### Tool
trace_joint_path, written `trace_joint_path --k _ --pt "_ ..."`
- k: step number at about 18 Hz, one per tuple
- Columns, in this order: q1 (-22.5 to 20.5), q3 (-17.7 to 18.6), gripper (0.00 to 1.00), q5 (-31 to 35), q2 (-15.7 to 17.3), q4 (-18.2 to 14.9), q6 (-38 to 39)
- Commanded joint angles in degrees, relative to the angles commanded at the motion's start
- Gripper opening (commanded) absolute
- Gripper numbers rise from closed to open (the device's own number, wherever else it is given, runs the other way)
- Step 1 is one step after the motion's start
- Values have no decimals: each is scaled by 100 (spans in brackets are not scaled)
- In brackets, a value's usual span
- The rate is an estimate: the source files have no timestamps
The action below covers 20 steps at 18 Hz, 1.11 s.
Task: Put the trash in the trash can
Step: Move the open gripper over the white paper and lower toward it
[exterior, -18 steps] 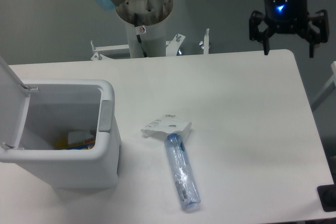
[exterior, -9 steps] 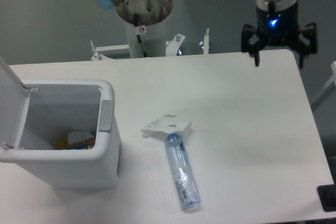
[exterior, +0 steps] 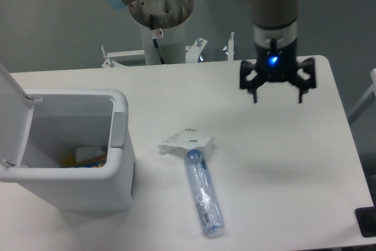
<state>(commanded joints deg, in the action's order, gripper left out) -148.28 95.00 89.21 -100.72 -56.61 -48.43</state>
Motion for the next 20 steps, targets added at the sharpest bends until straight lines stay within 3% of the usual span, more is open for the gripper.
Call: trace_joint_path --k 4,10,15,20 --pt "124 167 100 -123 -263 45 -570" --pt "132 694 100 -343 -360 54 -2003" --pt "211 801 100 -369 -562 106 -1969" --pt "220 932 100 -887 -571 185 -1881"
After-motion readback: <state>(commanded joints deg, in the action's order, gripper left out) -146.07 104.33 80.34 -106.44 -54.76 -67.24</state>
